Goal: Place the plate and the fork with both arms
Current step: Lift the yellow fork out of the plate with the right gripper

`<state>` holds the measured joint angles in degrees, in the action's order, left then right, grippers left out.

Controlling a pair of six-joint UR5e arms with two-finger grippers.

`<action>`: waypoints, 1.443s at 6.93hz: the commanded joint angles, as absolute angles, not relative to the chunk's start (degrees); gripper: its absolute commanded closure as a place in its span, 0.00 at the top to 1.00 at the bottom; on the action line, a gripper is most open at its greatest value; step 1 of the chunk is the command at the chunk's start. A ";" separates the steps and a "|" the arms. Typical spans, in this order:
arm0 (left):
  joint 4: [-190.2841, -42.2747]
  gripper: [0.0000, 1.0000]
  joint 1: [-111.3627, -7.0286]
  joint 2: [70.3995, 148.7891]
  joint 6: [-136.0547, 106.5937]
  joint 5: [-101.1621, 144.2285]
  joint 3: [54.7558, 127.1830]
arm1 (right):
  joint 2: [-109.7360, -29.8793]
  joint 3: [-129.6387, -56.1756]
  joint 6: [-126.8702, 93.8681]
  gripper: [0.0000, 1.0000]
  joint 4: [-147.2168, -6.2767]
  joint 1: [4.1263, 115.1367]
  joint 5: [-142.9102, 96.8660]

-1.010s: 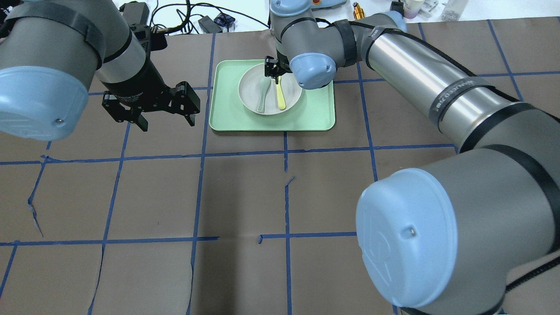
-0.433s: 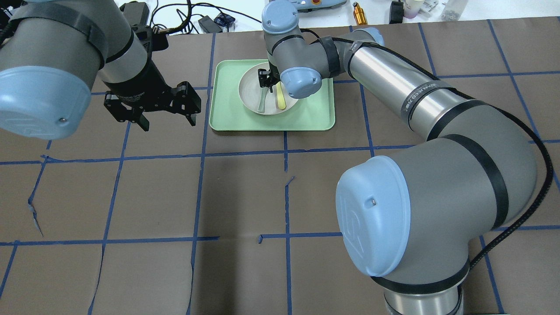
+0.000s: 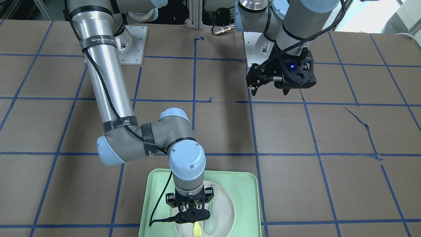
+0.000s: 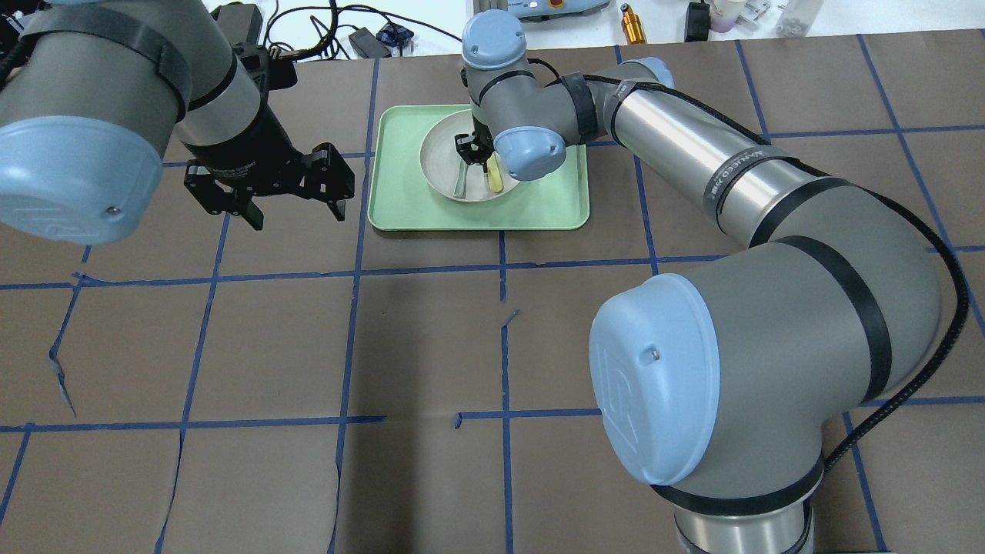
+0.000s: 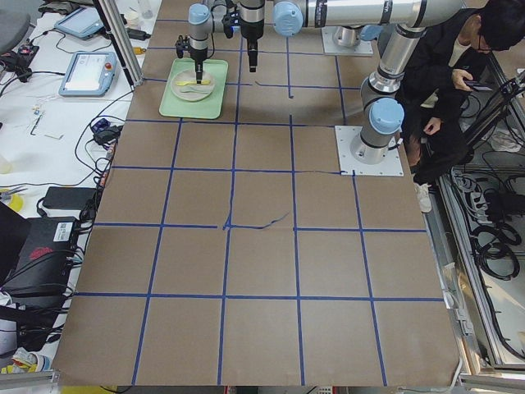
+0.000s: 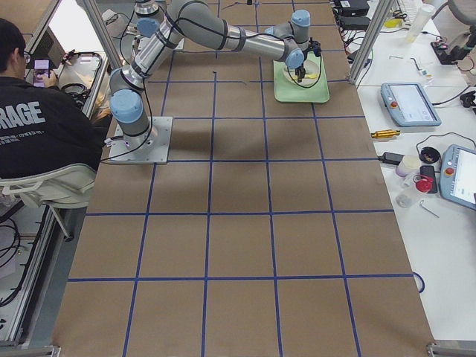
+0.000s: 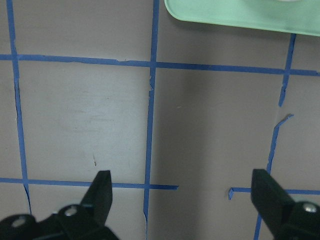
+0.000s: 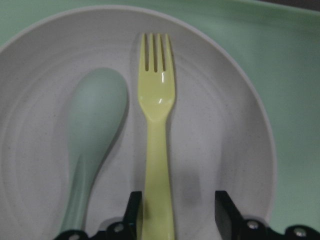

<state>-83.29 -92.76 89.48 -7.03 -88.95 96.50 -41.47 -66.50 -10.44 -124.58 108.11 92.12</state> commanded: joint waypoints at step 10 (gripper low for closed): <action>-83.23 1.00 -92.81 89.65 -7.21 -88.95 96.50 | -45.69 -67.67 -9.15 0.16 -123.93 107.67 91.22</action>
<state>-83.23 -92.81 89.64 -7.14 -88.94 96.44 -43.55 -66.97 -9.79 -124.21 107.96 90.73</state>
